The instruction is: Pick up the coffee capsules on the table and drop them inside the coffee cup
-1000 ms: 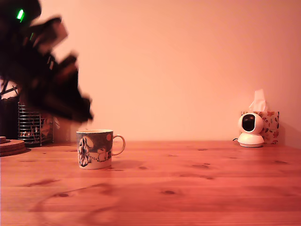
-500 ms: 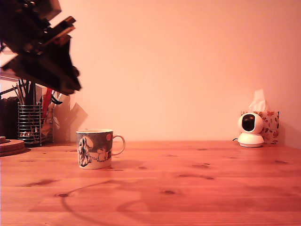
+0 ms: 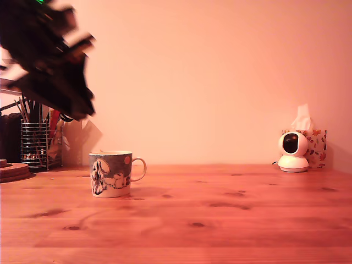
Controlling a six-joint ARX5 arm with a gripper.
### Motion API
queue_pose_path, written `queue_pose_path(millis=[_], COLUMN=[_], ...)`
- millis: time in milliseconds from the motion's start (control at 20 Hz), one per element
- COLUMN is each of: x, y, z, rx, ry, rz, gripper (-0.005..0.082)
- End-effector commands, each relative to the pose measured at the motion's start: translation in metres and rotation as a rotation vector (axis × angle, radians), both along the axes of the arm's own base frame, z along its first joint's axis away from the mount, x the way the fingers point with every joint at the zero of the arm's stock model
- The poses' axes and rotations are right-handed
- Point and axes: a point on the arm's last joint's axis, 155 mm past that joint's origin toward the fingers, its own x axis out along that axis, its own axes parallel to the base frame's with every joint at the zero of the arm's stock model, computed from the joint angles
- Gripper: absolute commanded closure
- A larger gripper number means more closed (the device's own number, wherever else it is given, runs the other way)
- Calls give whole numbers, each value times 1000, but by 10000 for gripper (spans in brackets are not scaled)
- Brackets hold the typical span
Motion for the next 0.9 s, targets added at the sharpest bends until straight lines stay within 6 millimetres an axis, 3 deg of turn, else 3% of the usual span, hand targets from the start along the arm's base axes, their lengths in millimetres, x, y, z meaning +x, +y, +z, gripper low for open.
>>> queue_pose_path(millis=[0, 450, 850], x=[12, 69, 89], y=[-1, 4, 2], z=[0, -17, -43], rx=[10, 97, 122], ry=[8, 84, 123], rz=[5, 39, 44], gripper=[591, 591, 591])
